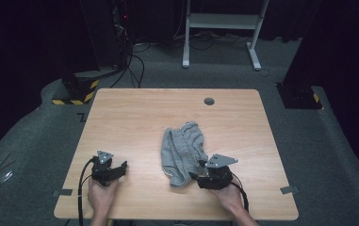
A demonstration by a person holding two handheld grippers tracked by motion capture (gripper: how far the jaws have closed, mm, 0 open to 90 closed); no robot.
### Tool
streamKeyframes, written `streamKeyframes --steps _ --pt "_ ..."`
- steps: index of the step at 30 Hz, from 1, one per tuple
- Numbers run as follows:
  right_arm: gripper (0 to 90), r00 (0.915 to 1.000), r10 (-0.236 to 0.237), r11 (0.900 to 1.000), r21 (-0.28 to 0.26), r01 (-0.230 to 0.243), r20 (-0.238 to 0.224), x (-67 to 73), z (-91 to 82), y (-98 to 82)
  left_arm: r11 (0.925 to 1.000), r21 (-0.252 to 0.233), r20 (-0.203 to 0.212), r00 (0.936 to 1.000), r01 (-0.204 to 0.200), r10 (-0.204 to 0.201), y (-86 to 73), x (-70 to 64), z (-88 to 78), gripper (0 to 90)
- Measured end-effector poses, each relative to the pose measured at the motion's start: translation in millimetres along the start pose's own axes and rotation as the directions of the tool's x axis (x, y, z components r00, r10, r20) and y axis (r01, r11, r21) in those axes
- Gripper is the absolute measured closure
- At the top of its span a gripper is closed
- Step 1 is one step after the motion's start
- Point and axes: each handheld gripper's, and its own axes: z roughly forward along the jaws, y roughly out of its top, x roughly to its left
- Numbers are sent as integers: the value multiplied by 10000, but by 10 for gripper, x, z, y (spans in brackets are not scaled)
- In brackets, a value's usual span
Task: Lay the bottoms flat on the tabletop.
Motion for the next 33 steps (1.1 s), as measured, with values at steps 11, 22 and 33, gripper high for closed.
streamKeyframes --steps 11,22,33 --pt "336 9998 90 9973 724 -104 200 244 285 -35 10000 -4 5 10000 9 -9 0 1 0 275" --pt "789 9956 -580 9929 1082 499 732 138 225 -45 10000 5 15 10000 7 -7 -1 4 -2 275" --pt "846 9898 -917 9940 699 844 1091 -87 -67 135 10000 -2 6 10000 5 -5 0 1 0 275"
